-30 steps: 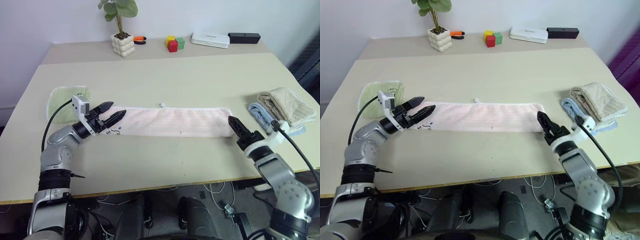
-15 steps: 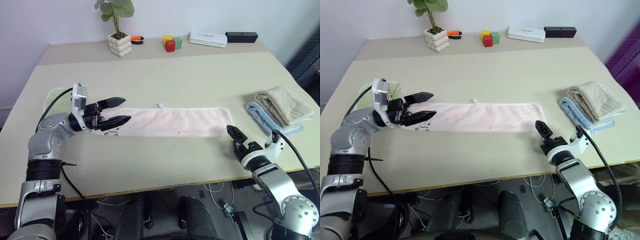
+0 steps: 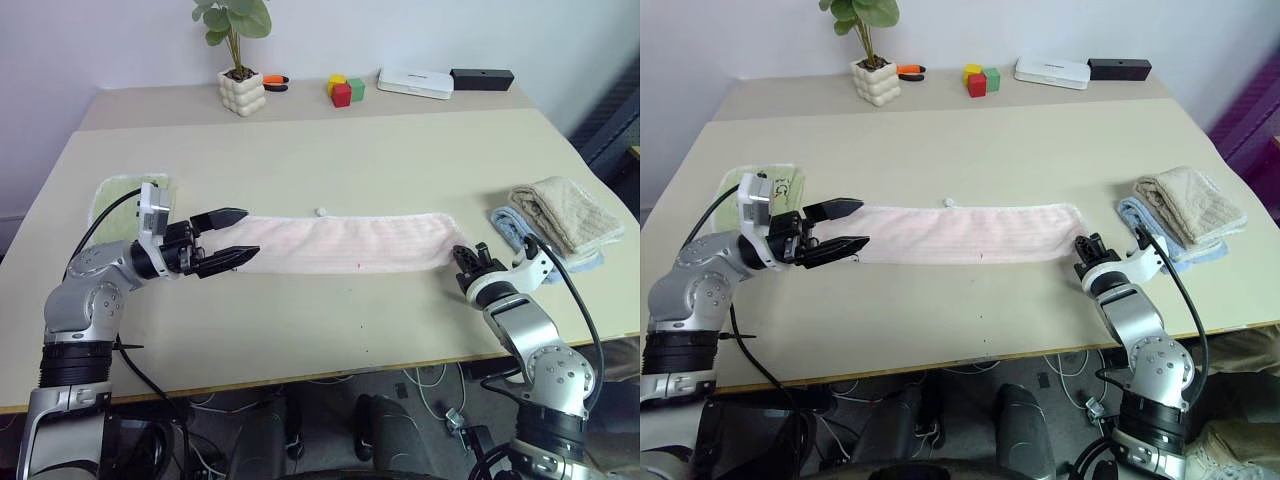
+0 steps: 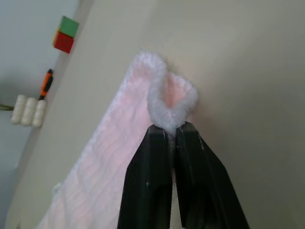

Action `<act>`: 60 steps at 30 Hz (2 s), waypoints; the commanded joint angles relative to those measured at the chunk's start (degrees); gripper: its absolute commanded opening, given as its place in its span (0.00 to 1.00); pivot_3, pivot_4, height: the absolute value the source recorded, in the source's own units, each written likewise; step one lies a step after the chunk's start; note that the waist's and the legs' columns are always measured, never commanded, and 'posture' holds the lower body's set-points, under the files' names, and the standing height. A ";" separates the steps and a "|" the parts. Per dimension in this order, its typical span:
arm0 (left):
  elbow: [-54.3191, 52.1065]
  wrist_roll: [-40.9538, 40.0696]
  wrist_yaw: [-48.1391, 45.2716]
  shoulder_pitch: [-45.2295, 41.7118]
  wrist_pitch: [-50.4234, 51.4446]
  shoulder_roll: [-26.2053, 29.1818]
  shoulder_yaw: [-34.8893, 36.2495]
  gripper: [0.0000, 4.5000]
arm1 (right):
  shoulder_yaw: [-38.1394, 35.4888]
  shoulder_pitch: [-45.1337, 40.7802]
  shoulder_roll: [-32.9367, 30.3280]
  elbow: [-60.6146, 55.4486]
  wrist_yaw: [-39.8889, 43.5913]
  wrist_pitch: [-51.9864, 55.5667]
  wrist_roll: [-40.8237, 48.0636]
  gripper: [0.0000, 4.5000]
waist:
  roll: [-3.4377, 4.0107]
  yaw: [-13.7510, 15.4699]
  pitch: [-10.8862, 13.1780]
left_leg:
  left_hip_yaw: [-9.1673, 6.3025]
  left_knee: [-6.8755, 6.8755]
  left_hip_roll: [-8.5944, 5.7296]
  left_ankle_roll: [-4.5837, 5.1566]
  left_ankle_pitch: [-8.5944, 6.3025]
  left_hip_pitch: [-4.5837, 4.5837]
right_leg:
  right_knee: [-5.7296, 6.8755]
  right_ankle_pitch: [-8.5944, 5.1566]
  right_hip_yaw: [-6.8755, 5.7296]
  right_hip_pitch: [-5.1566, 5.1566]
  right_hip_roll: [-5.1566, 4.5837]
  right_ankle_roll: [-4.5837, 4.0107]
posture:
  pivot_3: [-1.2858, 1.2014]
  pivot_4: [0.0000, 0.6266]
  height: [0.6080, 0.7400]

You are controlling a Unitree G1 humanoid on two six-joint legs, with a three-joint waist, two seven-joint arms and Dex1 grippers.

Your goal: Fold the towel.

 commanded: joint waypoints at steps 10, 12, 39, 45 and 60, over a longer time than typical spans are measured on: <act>-0.93 -0.29 1.04 -0.04 -1.98 0.06 1.27 1.00 | 14.24 -3.87 -18.78 -3.30 22.63 -5.22 -31.55 0.01 | 0.23 0.16 0.14 | 0.02 -0.01 -0.03 -0.27 0.20 -0.21 | 0.08 0.00 0.00 -0.21 0.00 0.04 | 0.52 0.24 1.00; -0.35 -0.27 1.09 -0.58 -2.16 -0.21 1.09 1.00 | 21.98 -4.00 -22.59 -9.12 29.63 -7.61 -37.93 0.01 | 0.25 0.04 0.15 | 0.04 -0.03 -0.03 -0.17 0.25 -0.22 | 0.09 -0.01 0.00 -0.26 -0.02 0.05 | 0.52 0.24 1.00; 0.24 0.07 1.20 1.16 -5.08 -0.14 1.52 1.00 | 44.38 -12.89 -12.87 -3.60 51.78 -5.79 -59.82 0.07 | 0.14 0.29 0.15 | -0.03 0.03 -0.03 -0.26 0.29 -0.29 | 0.11 0.00 -0.11 -0.26 -0.04 0.04 | 0.52 0.24 1.00; 0.51 -0.01 1.56 1.24 -5.68 -0.56 1.35 1.00 | 44.20 -12.85 -9.55 -4.56 52.39 -4.01 -60.92 0.66 | 0.14 0.34 0.14 | -0.04 0.03 -0.03 -0.37 0.25 -0.29 | 0.11 0.00 -0.11 -0.26 -0.04 0.03 | 0.52 0.24 1.00; -4.24 -6.39 8.60 5.35 2.05 -2.79 4.14 1.00 | 26.51 -19.92 -5.09 2.19 55.13 -7.52 -49.03 0.18 | 0.13 0.03 0.14 | -0.04 0.00 -0.01 -0.38 0.25 -0.28 | 0.13 0.10 -0.12 -0.27 -0.02 0.21 | 0.52 0.24 1.00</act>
